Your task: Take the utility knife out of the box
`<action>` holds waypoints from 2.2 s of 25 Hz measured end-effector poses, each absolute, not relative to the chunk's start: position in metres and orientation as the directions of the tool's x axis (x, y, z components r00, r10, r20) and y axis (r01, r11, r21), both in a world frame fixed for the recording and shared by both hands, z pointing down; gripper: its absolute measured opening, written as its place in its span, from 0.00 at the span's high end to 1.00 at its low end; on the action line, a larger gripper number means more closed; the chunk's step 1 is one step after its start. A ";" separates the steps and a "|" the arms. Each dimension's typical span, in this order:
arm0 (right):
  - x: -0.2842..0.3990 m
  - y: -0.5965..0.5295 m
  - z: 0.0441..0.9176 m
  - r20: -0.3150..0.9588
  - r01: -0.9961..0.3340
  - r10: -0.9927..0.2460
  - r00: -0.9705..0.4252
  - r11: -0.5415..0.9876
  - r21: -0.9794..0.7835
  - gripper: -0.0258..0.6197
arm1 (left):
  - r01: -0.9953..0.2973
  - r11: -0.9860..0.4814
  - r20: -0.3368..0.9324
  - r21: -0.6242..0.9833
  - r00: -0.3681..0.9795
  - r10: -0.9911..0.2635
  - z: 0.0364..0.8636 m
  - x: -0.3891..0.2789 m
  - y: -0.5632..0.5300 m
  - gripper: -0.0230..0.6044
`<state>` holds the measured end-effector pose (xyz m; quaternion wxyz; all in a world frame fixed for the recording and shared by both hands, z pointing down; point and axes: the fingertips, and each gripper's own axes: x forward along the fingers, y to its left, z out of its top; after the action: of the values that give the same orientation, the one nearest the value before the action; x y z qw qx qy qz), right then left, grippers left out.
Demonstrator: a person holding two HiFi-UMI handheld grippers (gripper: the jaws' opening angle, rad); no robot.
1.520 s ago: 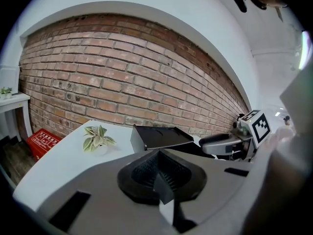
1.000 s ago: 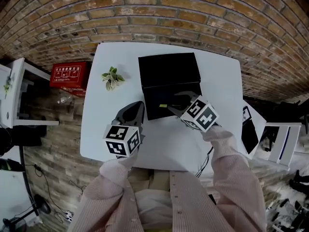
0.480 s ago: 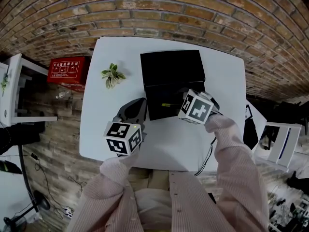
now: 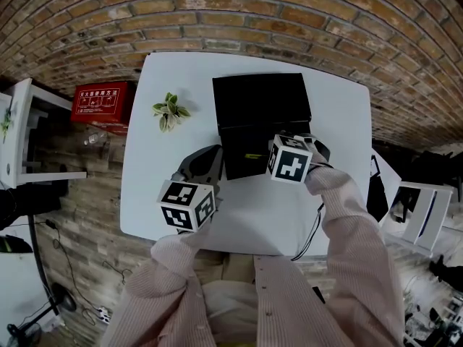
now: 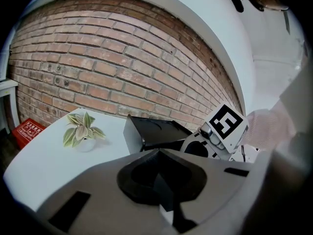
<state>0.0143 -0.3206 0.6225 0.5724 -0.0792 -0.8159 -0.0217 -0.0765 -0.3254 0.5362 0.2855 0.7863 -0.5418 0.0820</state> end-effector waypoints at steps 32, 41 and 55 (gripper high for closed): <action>0.009 -0.316 0.614 0.927 0.158 0.033 -0.374 0.987 0.028 0.87 | -0.895 -0.275 0.415 0.352 0.413 -0.811 0.527 -0.077 -0.316 0.98; 0.004 -0.325 0.571 0.838 -0.007 -0.100 -0.536 0.993 0.114 0.87 | -0.891 -0.315 0.379 0.328 0.429 -0.820 0.516 -0.074 -0.306 0.98; 0.010 -0.317 0.512 0.592 -0.305 -0.299 -0.749 0.948 0.092 0.87 | -0.886 -0.356 0.280 0.298 0.438 -0.854 0.483 -0.071 -0.292 0.98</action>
<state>0.0100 -0.3171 0.5124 0.3155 0.1614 -0.9351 0.0051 -0.0713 -0.2916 0.4827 0.2056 0.8225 -0.5289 0.0380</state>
